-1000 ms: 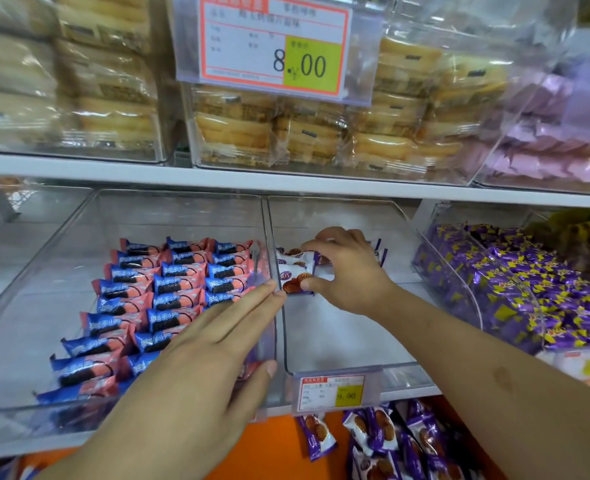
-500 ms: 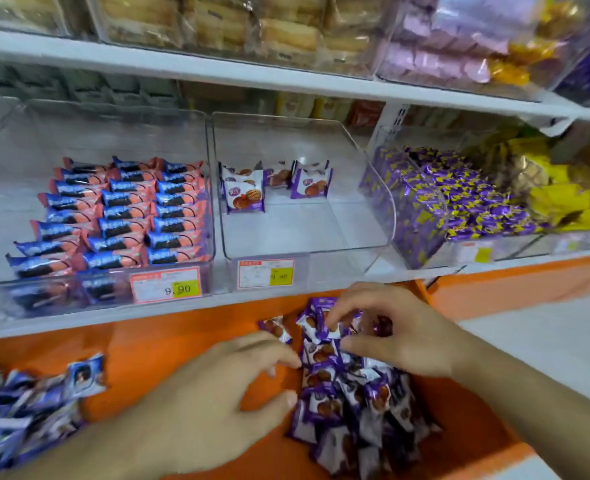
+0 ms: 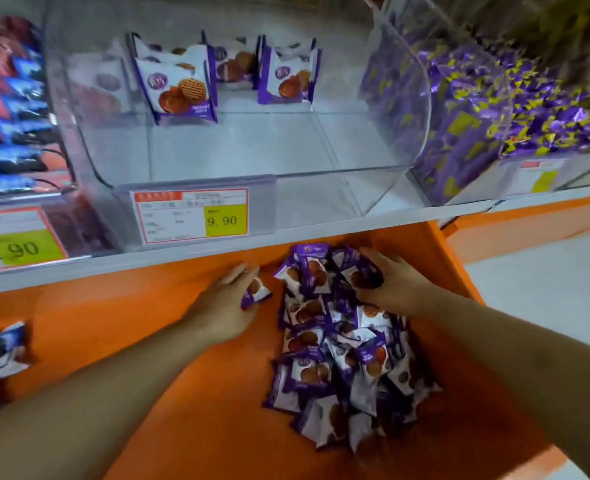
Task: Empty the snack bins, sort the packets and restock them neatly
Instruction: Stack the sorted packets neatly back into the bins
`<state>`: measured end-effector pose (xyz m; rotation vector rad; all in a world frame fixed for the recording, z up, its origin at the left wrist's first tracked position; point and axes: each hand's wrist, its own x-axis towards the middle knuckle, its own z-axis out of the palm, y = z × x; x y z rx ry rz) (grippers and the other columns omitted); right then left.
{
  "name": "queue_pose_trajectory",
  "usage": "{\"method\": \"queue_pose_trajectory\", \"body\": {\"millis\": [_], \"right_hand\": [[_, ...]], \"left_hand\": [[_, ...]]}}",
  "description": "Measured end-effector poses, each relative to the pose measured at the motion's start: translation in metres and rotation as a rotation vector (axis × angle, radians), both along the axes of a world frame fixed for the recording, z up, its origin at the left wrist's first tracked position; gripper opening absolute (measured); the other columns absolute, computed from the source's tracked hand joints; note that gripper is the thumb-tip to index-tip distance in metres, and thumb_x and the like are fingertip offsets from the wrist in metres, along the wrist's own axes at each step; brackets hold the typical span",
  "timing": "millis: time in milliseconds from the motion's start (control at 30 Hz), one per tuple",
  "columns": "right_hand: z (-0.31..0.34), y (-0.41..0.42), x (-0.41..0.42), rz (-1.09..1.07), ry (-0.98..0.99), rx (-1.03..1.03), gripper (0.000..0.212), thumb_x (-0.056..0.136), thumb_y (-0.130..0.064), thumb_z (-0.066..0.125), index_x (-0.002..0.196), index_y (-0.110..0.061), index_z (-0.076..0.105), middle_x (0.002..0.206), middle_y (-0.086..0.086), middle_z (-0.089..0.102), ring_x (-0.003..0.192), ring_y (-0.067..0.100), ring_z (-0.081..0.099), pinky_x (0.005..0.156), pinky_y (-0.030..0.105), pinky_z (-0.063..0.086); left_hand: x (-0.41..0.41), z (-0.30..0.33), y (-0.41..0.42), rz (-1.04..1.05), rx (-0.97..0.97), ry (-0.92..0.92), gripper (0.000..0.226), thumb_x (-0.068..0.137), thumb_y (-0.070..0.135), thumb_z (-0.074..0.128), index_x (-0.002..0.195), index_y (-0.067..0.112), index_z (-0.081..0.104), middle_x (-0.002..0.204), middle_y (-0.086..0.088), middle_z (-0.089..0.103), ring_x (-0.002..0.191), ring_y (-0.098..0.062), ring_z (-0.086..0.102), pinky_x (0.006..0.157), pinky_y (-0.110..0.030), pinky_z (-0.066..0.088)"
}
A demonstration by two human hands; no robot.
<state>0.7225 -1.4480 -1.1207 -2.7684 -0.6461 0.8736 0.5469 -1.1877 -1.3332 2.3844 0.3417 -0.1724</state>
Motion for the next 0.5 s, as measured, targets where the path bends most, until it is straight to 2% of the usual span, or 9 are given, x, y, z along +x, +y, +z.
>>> {"method": "queue_pose_trajectory", "body": {"millis": [67, 133, 200, 267, 367, 433, 500], "right_hand": [[-0.012, 0.001, 0.004, 0.024, -0.020, 0.019, 0.066, 0.096, -0.033, 0.074, 0.154, -0.039, 0.044, 0.151, 0.002, 0.051, 0.129, 0.022, 0.056, 0.096, 0.026, 0.048], [-0.019, 0.000, 0.005, 0.052, -0.098, 0.029, 0.052, 0.094, -0.029, 0.076, 0.142, -0.036, 0.056, 0.139, -0.001, 0.060, 0.120, 0.020, 0.059, 0.098, 0.029, 0.051], [-0.024, -0.001, 0.005, 0.062, -0.157, 0.049, 0.046, 0.089, -0.025, 0.080, 0.130, -0.034, 0.062, 0.126, -0.006, 0.060, 0.111, 0.016, 0.057, 0.095, 0.030, 0.050], [-0.023, -0.003, 0.003, 0.067, -0.182, 0.053, 0.037, 0.087, -0.020, 0.083, 0.116, -0.032, 0.064, 0.116, -0.009, 0.057, 0.101, 0.013, 0.054, 0.087, 0.027, 0.046], [-0.016, -0.004, 0.001, 0.030, -0.239, 0.036, 0.029, 0.088, -0.023, 0.080, 0.101, -0.033, 0.057, 0.104, -0.004, 0.066, 0.083, 0.015, 0.062, 0.074, 0.037, 0.058], [-0.004, -0.002, 0.000, 0.001, -0.284, 0.046, 0.026, 0.092, -0.027, 0.078, 0.105, -0.032, 0.056, 0.095, -0.004, 0.065, 0.077, 0.013, 0.061, 0.069, 0.040, 0.058], [0.013, 0.000, -0.005, -0.030, -0.287, 0.082, 0.030, 0.093, -0.032, 0.078, 0.114, -0.028, 0.056, 0.090, -0.008, 0.062, 0.074, 0.008, 0.060, 0.063, 0.032, 0.053]], "left_hand": [[-0.010, 0.063, 0.008, 0.011, 0.099, -0.052, 0.064, 0.091, 0.044, 0.060, 0.152, 0.030, 0.044, 0.161, 0.005, 0.038, 0.148, -0.021, 0.034, 0.120, -0.042, 0.035], [-0.011, 0.068, 0.000, 0.027, 0.126, -0.016, 0.049, 0.094, 0.025, 0.066, 0.142, 0.027, 0.056, 0.153, 0.004, 0.048, 0.140, -0.025, 0.043, 0.116, -0.039, 0.037], [-0.016, 0.064, -0.005, 0.053, 0.090, 0.004, 0.037, 0.089, 0.014, 0.070, 0.121, 0.033, 0.064, 0.132, 0.007, 0.058, 0.123, -0.026, 0.053, 0.105, -0.037, 0.044], [-0.023, 0.064, -0.005, 0.128, 0.062, -0.010, 0.031, 0.086, 0.017, 0.074, 0.111, 0.034, 0.064, 0.118, 0.006, 0.057, 0.113, -0.026, 0.056, 0.098, -0.039, 0.048], [-0.033, 0.072, -0.006, 0.207, 0.064, 0.045, 0.027, 0.086, 0.030, 0.077, 0.104, 0.033, 0.057, 0.106, 0.001, 0.061, 0.104, -0.027, 0.057, 0.084, -0.039, 0.050], [-0.039, 0.083, -0.011, 0.245, 0.001, 0.117, 0.038, 0.086, 0.030, 0.077, 0.111, 0.034, 0.049, 0.103, 0.001, 0.064, 0.094, -0.026, 0.061, 0.073, -0.038, 0.051], [-0.049, 0.100, -0.012, 0.282, -0.092, 0.175, 0.050, 0.086, 0.030, 0.081, 0.121, 0.030, 0.044, 0.102, -0.001, 0.064, 0.084, -0.022, 0.061, 0.061, -0.033, 0.044]]}}
